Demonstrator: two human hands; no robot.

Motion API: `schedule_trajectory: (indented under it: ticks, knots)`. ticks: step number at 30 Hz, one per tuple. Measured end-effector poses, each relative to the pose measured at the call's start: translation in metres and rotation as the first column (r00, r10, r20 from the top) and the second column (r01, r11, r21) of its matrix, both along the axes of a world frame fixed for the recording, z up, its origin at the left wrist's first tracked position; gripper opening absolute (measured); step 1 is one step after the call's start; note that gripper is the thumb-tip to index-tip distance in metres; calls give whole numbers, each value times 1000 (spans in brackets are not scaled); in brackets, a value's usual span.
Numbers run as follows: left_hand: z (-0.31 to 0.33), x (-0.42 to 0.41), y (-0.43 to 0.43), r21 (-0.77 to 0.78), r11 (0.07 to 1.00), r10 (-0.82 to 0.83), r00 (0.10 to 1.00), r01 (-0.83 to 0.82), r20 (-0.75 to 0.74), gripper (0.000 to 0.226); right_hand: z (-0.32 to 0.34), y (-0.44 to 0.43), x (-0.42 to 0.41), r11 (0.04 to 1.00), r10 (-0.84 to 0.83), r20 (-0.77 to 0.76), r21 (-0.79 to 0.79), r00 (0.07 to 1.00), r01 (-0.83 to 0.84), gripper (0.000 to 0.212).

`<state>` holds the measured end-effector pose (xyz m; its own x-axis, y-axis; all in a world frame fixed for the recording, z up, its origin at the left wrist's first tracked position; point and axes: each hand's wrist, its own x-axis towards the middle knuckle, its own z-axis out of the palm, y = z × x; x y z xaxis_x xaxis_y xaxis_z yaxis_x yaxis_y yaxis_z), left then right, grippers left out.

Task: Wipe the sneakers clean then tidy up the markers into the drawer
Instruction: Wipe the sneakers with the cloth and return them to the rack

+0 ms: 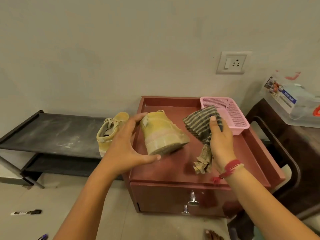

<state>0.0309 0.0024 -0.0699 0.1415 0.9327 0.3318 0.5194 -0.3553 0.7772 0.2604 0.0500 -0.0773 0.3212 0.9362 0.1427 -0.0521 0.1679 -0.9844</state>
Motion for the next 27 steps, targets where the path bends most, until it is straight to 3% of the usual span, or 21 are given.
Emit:
schedule_trajectory:
  ticks: [3, 6, 9, 11, 13, 14, 17, 18, 21, 22, 25, 27]
  knots:
    - [-2, -1, -4, 50, 998, 37, 996, -33, -79, 102, 12, -12, -5, 965, -52, 156, 261, 986, 10, 15]
    - [-3, 2, -3, 112, 990, 95, 992, -84, -88, 103, 17, -28, -13, 869, -124, 481, 475, 868, -139, 33]
    - [-4, 7, 1, 171, 979, 125, 990, -113, -65, 101, 11, -48, -33, 770, -94, 792, 442, 603, -460, 44]
    - [-7, 6, 3, 203, 973, 125, 990, -109, -64, 98, 4, -54, -43, 728, -144, 903, 373, 404, -575, 46]
    - [-8, 5, 4, 210, 970, 139, 988, -122, -69, 97, 2, -50, -39, 727, -161, 932, 335, 325, -599, 45]
    - [-8, 6, 4, 209, 968, 156, 986, -140, -64, 97, 3, -46, -36, 743, -118, 928, 318, 352, -588, 45]
    - [-3, 11, 4, 214, 953, 231, 971, -214, -55, 103, 11, -38, -30, 816, 157, 733, 281, 662, -505, 37]
    - [-2, 11, 5, 222, 949, 244, 968, -226, -59, 104, 12, -39, -32, 818, 169, 701, 292, 693, -495, 36]
    - [-3, 10, 6, 236, 946, 240, 969, -220, -57, 99, 4, -43, -33, 736, 75, 835, 322, 545, -595, 34]
    - [-3, 10, 6, 230, 946, 246, 968, -228, -52, 98, 4, -41, -32, 725, 96, 835, 315, 542, -613, 33]
    - [-3, 13, 7, 191, 938, 299, 954, -290, -15, 104, 6, -35, -33, 799, 225, 637, 313, 738, -514, 33]
    - [-3, 13, 7, 194, 936, 305, 952, -295, -27, 103, 8, -39, -38, 826, 229, 564, 318, 793, -465, 33]
